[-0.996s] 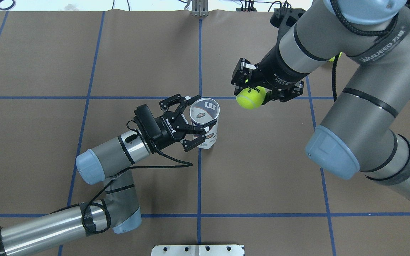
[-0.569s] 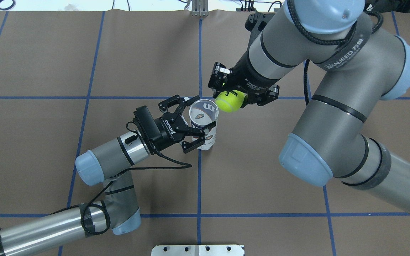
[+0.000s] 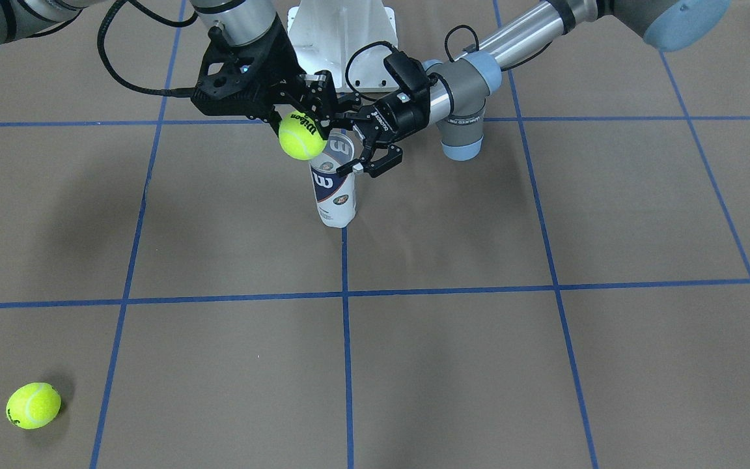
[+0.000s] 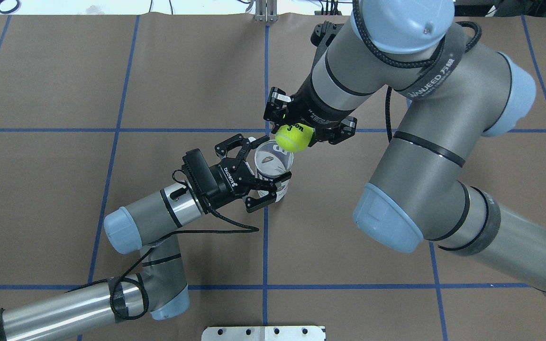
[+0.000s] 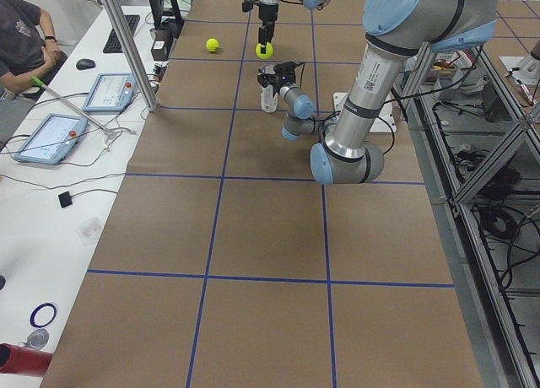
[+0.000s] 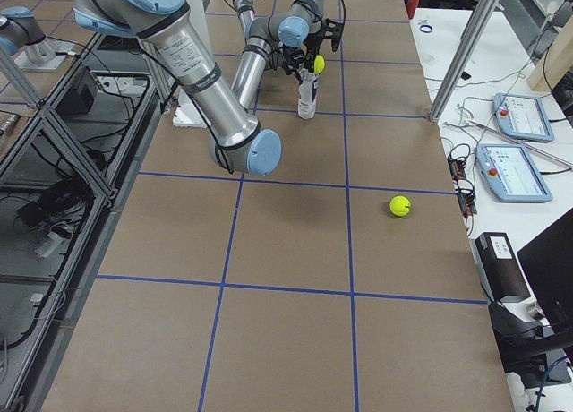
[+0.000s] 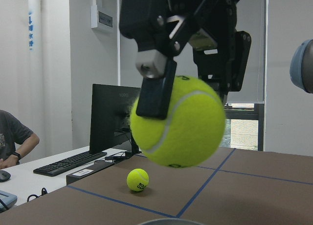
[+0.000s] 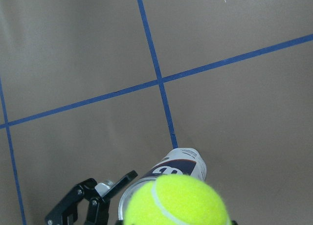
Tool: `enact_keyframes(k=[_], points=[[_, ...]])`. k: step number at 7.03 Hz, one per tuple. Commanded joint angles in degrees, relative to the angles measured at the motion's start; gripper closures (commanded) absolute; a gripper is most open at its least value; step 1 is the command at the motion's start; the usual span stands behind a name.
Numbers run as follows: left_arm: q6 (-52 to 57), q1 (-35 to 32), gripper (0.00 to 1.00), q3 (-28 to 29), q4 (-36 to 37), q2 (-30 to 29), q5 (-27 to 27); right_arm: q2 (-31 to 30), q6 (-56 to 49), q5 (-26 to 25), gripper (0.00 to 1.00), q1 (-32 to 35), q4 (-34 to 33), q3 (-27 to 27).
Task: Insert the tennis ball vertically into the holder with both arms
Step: 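Carry the ball with the right gripper above the can's open top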
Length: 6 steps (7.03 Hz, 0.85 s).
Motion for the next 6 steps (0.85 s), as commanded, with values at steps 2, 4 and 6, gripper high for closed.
enact_keyframes(k=[2, 4, 6], points=[[0.00, 0.06, 0.09, -0.10, -0.09, -0.15, 0.00, 1.47, 0.70, -2.88, 1.00, -2.77, 0.00, -1.68], [0.00, 0.06, 0.11, -0.01, -0.09, 0.20, 0.35, 1.56, 0.70, -2.97, 1.00, -3.21, -0.09, -1.78], [0.00, 0.06, 0.13, -0.01, -0.09, 0.20, 0.44, 1.47, 0.70, -2.98, 1.00, -3.30, -0.09, -1.69]])
